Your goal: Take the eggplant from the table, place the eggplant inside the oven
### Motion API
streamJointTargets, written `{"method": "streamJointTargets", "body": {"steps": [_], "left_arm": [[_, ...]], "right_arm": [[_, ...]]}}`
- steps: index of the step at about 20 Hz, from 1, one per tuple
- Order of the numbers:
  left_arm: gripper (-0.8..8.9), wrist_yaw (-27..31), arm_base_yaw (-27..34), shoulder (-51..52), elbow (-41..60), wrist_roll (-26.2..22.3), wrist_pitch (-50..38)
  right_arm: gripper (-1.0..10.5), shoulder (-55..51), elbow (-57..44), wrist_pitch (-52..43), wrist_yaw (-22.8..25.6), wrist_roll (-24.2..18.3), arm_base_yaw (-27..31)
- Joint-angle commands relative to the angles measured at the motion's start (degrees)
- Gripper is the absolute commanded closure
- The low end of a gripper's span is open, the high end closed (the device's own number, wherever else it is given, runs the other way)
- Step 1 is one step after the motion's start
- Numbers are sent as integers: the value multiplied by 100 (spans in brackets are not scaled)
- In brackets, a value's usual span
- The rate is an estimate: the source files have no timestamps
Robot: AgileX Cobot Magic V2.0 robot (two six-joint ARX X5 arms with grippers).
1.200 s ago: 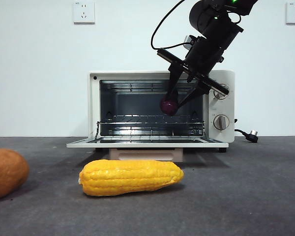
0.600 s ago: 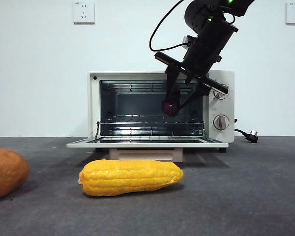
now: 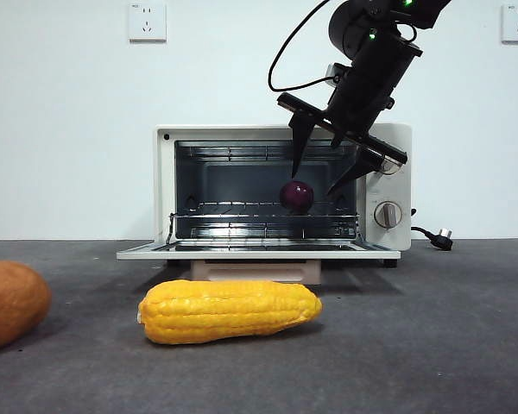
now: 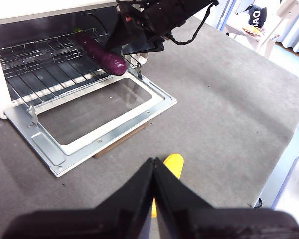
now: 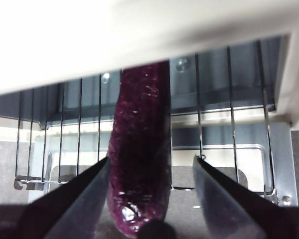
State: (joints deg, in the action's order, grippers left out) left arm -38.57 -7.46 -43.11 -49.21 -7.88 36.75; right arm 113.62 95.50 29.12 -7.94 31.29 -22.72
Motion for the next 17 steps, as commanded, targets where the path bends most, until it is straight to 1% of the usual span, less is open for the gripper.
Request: {"method": "streamJointTargets", "body": {"steps": [1,5,9,12,14,15,17], "left_arm": [[819,-20,-15,-2,48,-22,-15],[819,-20,-26,-2,48,-22,-15],[819,-17,-184,-11,48,-24,-15],[819,2,-273,-13,48,-24,-15],[819,131,-304,-13,48,-24,-15],[819,153,-313,-13,48,-24,-13],[819,162,-339,-13,48,-22,-15]], "right_arm": [[660,-4,15,4,-4,-55,-101],[660,-280,44,289,2,-214,-170],[660,-837,44,822,59,-669,-168],[660,-1449,44,1215,131,-1139,-170],[661,-1908,44,1554,136,-1460,-168],[661,-2146,44,1775,186,-1631,-168],[661,-2621,44,2223,455,-1976,-168]]}}
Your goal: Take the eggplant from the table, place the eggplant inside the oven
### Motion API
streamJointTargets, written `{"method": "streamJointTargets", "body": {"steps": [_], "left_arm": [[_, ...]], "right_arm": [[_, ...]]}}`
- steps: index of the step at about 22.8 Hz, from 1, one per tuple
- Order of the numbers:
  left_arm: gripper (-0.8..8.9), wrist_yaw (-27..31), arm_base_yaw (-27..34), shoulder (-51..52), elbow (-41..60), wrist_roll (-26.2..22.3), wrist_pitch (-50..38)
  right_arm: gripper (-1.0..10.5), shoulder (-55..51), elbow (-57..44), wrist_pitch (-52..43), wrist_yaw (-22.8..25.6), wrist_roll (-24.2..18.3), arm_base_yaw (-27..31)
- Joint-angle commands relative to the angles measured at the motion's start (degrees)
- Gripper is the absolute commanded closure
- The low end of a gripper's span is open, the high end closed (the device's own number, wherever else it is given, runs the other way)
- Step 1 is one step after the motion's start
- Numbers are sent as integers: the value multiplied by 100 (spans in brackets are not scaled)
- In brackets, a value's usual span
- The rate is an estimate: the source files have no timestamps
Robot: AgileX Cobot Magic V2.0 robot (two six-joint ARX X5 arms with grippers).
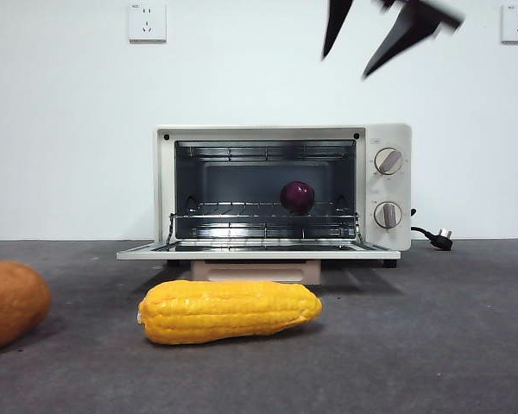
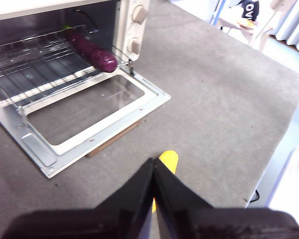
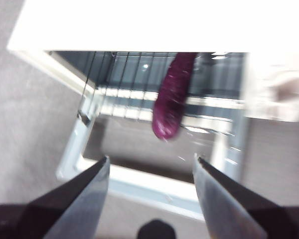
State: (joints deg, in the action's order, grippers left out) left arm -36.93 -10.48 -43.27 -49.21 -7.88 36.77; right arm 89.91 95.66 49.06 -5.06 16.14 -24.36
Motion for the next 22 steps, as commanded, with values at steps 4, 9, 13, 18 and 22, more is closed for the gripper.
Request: {"method": "streamJointTargets", "body": {"steps": [4,9,13,18,22], "left_arm": [[819,13,-68,0,48,-22,-9],[819,24,-68,0,48,-22,9],[819,116,-66,-2,48,-22,7],[819,116,-66,-2,48,-22,7],[819,116,-66,-2,48,-22,4]], "right_arm": [[661,-1034,28,1021,254,-822,-7],[662,-1814,28,1585,251,-1054,-7],[662,-2385,28,1836,247,-1099,-7],[662,-3108,28,2280,225,-1176,-7],[662,-3630,24,2608,227,-1172,-4]]}}
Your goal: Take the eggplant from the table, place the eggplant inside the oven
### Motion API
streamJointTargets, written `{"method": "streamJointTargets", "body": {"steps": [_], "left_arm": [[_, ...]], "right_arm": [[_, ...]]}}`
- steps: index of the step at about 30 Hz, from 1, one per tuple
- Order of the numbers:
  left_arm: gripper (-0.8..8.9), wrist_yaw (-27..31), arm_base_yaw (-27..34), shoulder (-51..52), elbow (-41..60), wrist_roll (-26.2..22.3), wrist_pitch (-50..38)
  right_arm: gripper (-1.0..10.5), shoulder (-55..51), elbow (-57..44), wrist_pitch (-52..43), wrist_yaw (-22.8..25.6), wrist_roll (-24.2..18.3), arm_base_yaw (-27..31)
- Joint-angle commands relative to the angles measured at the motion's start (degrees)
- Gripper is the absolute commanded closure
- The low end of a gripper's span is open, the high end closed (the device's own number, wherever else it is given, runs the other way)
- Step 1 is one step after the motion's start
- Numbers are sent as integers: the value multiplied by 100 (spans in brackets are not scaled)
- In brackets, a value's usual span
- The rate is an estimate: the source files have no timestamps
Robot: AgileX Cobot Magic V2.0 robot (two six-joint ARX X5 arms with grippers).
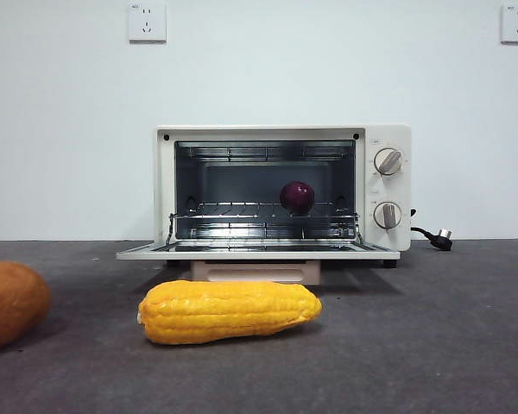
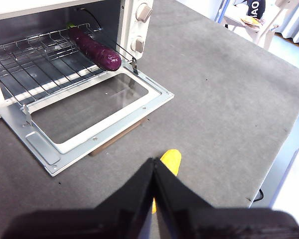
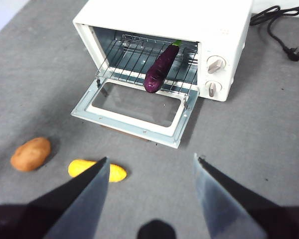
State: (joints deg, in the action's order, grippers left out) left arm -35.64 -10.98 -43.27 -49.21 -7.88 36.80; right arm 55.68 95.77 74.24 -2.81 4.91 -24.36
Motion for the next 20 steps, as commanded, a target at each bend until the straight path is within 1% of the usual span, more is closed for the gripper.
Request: {"method": "streamJointTargets", "body": {"steps": [1,5,8,14,15,18,19,20], "left_arm": [[819,-13,-15,-2,48,-22,2],[819,-13,-15,-2,48,-22,0],[819,-13,-15,-2,48,-22,-2],[819,-13,-15,-17,48,-20,-2],[819,-13,-15,-31,48,-20,-2],[819,-9,-15,-81,48,-22,-4],[819,33,-15,-111,48,-22,-13],[819,92,-15,-142,48,-22,-26]], "right_arm": [[662,-332,13,166,4,-48,-4],[662,-686,7,446,20,-31,-4],[663,-894,-4,457,26,-15,-4],[675,-984,-7,457,24,-4,-4],[722,-981,-13,457,13,-4,-4],[936,-984,-66,459,-131,-74,-4],[965,-984,-94,459,-210,-74,-4],[958,-984,-125,459,-284,-74,-4]]}}
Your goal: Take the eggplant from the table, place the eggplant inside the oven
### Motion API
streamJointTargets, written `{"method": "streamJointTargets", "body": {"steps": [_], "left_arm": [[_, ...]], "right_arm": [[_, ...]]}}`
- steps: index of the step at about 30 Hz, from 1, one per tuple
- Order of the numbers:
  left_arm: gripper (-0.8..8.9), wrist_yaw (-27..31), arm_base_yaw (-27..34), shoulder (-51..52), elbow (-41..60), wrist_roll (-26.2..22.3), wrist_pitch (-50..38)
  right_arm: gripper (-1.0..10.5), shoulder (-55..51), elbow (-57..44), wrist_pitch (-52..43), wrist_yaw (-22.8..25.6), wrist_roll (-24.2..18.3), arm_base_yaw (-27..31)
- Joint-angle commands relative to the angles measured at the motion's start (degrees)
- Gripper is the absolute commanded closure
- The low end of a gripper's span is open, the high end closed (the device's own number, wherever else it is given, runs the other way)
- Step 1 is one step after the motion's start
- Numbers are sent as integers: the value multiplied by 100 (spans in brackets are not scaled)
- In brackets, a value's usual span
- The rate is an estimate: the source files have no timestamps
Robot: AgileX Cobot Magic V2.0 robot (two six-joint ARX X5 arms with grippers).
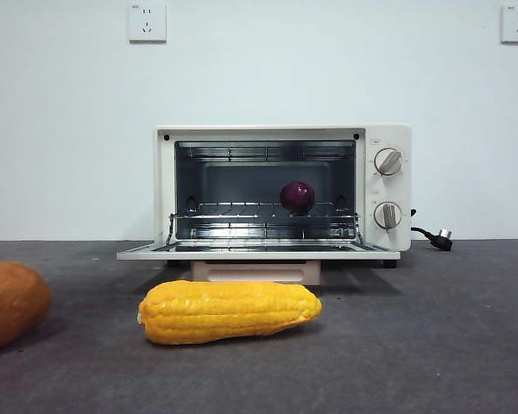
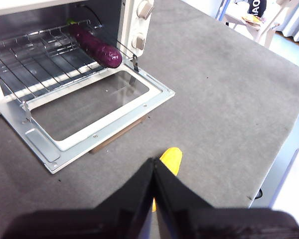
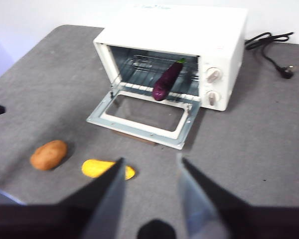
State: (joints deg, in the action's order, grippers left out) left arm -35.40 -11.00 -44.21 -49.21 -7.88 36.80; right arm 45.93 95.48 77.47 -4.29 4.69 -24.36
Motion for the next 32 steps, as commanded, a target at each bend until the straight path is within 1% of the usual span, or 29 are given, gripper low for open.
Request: {"method": "streamJointTargets", "body": {"steps": [1,3,6,10,13,18,21,23,26,32], "left_arm": [[819,133,-13,-96,48,-24,-46],[819,251,-13,-195,48,-35,-90],[819,262,-11,-402,48,-131,-234],[819,286,24,-765,48,-131,-584],[819,470,109,-1106,48,-129,-883],[819,511,448,-1851,48,-122,-1373],[820,494,769,-2433,48,44,-1735],[820,385,984,-2874,48,133,-1987],[820,-4,1222,-3508,48,256,-2291],[820,-437,1305,-4605,48,339,-2747]], "right_arm": [[958,-9,-131,136,-208,-52,-4],[958,-9,-225,136,-260,-68,-4],[958,-11,-455,136,-306,-87,-4],[958,-11,-850,136,-514,-92,-4],[958,-11,-1137,136,-671,-94,-4],[958,-114,-1471,138,-800,-131,-4],[958,-278,-1593,136,-835,-90,-4],[958,-431,-1650,138,-837,-17,-4],[958,-682,-1679,140,-837,101,-4],[958,-1141,-1679,140,-835,402,-4]]}}
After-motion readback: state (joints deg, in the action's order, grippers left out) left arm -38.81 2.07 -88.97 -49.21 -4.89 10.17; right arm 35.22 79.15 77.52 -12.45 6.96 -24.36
